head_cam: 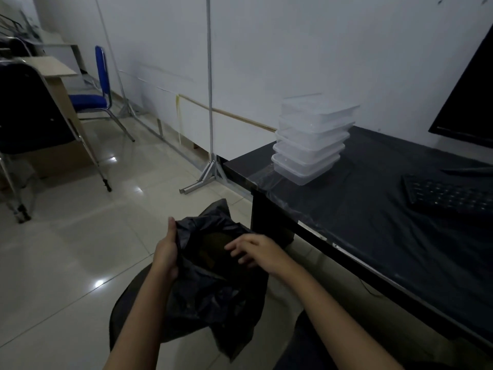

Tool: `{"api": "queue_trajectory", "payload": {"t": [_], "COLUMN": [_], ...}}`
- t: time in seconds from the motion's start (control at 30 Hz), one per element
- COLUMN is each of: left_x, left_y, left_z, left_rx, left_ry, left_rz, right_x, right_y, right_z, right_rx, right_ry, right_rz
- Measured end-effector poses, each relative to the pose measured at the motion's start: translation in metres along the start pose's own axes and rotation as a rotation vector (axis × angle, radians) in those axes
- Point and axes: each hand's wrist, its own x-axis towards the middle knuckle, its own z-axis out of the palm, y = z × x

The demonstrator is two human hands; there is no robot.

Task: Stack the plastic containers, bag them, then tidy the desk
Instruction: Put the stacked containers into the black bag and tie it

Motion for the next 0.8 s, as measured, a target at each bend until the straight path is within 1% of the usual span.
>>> {"api": "queue_trajectory", "payload": {"t": [0.1, 0.17, 0.23, 0.3, 0.37, 0.43, 0.5, 0.53, 0.6, 0.7, 0.8], "left_x": [-0.005, -0.009, -0.012, -0.015, -0.018, -0.019, -0.021, -0.022, -0.024, -0.027, -0.029], "left_y": [0.011, 0.019, 0.027, 0.034, 0.040, 0.043, 0.047, 0.048, 0.050, 0.052, 0.053], "left_z": [0.007, 0.012, 0.016, 0.021, 0.025, 0.028, 0.030, 0.032, 0.035, 0.041, 0.048], "left_rx": [0.007, 0.007, 0.001, 0.008, 0.027, 0.057, 0.099, 0.130, 0.174, 0.217, 0.187], "left_ry": [-0.012, -0.020, -0.047, -0.080, -0.103, -0.111, -0.114, -0.115, -0.118, -0.095, -0.102], "left_rz": [0.042, 0.069, 0.095, 0.136, 0.172, 0.203, 0.242, 0.265, 0.306, 0.362, 0.348], "right_x": [-0.004, -0.007, -0.011, -0.017, -0.023, -0.026, -0.026, -0.024, -0.019, -0.007, 0.004], "right_y": [-0.027, -0.046, -0.065, -0.083, -0.096, -0.104, -0.110, -0.114, -0.124, -0.139, -0.148], "right_z": [-0.013, -0.023, -0.036, -0.052, -0.069, -0.085, -0.102, -0.110, -0.127, -0.143, -0.151], "right_rx": [0.031, 0.077, 0.150, 0.177, 0.188, 0.211, 0.226, 0.227, 0.224, 0.243, 0.260], "right_ry": [0.147, 0.286, 0.476, 0.710, 0.930, 1.116, 1.249, 1.279, 1.277, 1.221, 1.141], "right_rz": [-0.160, -0.265, -0.353, -0.420, -0.443, -0.407, -0.341, -0.299, -0.186, -0.045, 0.069]}}
